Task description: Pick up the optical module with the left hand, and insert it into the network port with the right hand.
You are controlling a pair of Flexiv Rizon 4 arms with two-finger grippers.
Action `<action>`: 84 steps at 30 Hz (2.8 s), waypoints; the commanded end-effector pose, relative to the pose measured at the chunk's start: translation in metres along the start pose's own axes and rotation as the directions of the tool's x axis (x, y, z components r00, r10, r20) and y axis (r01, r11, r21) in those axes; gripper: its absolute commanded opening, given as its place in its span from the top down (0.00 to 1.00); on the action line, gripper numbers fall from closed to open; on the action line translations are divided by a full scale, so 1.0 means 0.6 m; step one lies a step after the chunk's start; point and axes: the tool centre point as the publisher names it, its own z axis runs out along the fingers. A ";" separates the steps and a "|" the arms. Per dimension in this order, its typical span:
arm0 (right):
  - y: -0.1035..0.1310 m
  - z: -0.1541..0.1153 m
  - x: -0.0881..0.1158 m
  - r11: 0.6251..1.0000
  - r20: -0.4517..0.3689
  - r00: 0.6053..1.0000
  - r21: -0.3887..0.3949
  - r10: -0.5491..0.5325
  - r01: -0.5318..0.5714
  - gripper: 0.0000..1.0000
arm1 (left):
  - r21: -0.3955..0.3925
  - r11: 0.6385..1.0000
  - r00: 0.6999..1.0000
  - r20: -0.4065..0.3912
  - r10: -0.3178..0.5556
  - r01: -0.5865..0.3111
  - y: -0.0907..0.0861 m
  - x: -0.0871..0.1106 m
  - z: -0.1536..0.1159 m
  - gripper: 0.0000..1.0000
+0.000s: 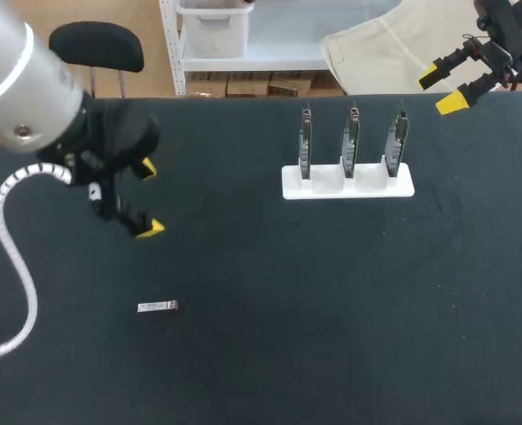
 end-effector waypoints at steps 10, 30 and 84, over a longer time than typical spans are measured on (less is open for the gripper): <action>0.002 0.000 0.000 1.000 0.000 1.000 0.003 0.000 0.000 0.00 | 0.055 0.995 0.990 -0.119 -0.070 0.077 -0.040 0.062 0.044 0.00; 0.002 0.000 0.000 1.000 0.000 1.000 0.003 0.000 0.000 0.00 | 0.105 0.990 0.985 -0.158 -0.074 0.092 -0.095 0.098 0.072 0.00; 0.002 0.000 0.000 1.000 0.000 1.000 0.003 0.000 0.000 0.00 | 0.214 0.976 0.963 -0.268 0.007 0.052 -0.143 0.165 0.165 0.00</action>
